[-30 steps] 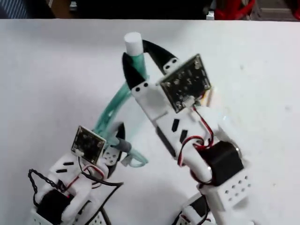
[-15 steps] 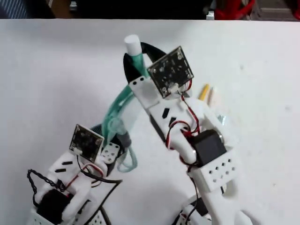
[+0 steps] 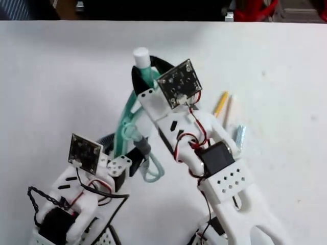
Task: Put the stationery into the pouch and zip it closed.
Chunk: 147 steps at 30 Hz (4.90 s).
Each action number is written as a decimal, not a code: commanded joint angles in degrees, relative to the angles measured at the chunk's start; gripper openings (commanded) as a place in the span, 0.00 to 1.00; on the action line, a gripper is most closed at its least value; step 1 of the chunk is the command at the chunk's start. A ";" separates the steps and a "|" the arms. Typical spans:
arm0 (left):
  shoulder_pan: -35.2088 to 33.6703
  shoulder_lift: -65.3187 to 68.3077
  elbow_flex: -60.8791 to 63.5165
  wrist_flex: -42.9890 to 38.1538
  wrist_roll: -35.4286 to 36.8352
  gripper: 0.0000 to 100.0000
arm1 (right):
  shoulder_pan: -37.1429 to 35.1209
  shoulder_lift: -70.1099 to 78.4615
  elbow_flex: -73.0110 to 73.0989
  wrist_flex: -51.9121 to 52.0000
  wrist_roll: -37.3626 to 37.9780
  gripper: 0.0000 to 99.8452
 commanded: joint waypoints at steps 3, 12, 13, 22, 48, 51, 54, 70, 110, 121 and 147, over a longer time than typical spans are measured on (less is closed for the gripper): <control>-5.58 -0.13 -0.62 -2.11 -0.53 0.19 | -3.21 -2.24 -0.70 4.62 -2.02 0.02; -6.46 -0.13 -0.44 -2.20 -6.77 0.02 | -8.13 -7.60 -0.79 7.16 -1.41 0.02; -6.46 -0.13 -0.26 -2.02 -6.77 0.02 | -8.13 -7.16 -0.70 7.96 -1.14 0.02; -6.37 -0.13 2.02 -3.43 -6.77 0.02 | -8.13 -4.44 -8.97 17.80 0.62 0.25; -6.90 -0.13 2.02 -2.90 -5.45 0.18 | -3.65 15.60 -37.45 35.56 -2.81 0.25; -7.78 -0.13 2.20 -2.81 -0.35 0.23 | -3.91 11.91 -38.24 35.82 -3.16 0.25; -8.84 -0.13 2.20 -3.16 -0.26 0.23 | -8.04 8.40 -37.98 36.09 -2.81 0.25; -8.66 -0.13 2.29 -5.36 -6.68 0.02 | -3.65 8.31 -37.80 45.58 3.60 0.25; -0.40 -0.13 12.57 -20.75 -1.05 0.02 | 25.80 39.52 -0.70 39.87 31.56 0.17; -0.48 -0.13 12.84 -20.75 -1.05 0.02 | 25.71 47.87 -1.05 31.69 31.47 0.06; -0.31 -0.13 12.92 -20.66 -4.40 0.03 | 10.24 -11.56 -21.89 43.74 13.54 0.02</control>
